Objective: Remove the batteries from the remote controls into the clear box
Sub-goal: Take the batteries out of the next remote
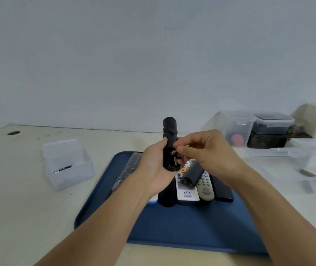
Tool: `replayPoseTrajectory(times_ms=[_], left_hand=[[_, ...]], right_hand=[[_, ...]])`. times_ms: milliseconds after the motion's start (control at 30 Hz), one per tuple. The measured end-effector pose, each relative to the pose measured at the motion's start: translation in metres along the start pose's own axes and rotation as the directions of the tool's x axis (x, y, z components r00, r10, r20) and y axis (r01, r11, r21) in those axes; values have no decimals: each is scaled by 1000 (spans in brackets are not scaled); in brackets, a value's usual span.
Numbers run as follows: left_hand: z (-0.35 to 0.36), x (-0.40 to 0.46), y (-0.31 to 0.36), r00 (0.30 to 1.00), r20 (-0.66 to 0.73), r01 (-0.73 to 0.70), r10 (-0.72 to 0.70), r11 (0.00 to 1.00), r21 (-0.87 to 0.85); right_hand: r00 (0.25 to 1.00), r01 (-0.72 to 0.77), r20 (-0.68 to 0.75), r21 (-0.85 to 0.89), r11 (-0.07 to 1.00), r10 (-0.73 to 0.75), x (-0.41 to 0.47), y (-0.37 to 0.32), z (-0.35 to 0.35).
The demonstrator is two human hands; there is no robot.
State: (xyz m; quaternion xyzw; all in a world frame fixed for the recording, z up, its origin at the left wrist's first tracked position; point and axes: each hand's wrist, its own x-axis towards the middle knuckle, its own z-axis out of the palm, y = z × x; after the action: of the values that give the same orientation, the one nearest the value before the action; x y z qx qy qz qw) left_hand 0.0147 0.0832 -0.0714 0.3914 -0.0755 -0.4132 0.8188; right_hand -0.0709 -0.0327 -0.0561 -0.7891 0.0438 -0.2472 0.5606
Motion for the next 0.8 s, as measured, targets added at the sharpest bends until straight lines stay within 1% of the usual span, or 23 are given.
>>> replayPoseTrajectory(times_ms=[67, 167, 267, 333, 400, 500, 600, 800], left_hand=[[1, -1, -1, 1000, -13, 2, -2, 1000, 26], [1, 0, -2, 999, -43, -14, 17, 997, 79], [3, -1, -4, 998, -51, -16, 21, 995, 103], [3, 0, -5, 998, -52, -19, 24, 995, 98], [1, 1, -5, 998, -51, -25, 30, 996, 87], [-2, 2, -5, 999, -35, -26, 29, 995, 94], [-2, 2, -7, 1000, -29, -5, 8, 995, 99], [-3, 4, -9, 998, -64, -26, 29, 998, 57]], right_hand=[[1000, 23, 8, -47, 999, -23, 0, -2, -1], [1000, 21, -6, -7, 1000, -21, -1, -4, 0], [993, 18, -112, -68, 998, -26, -2, -2, 9], [982, 28, -186, -34, 999, -34, -2, 0, 16], [974, 61, -220, 17, 998, -56, -4, 2, 22], [966, 87, -245, 24, 996, -79, -6, 5, 32], [964, 77, -252, -62, 995, -90, -6, 6, 36], [955, 120, -245, -193, 974, -166, -4, 9, 40]])
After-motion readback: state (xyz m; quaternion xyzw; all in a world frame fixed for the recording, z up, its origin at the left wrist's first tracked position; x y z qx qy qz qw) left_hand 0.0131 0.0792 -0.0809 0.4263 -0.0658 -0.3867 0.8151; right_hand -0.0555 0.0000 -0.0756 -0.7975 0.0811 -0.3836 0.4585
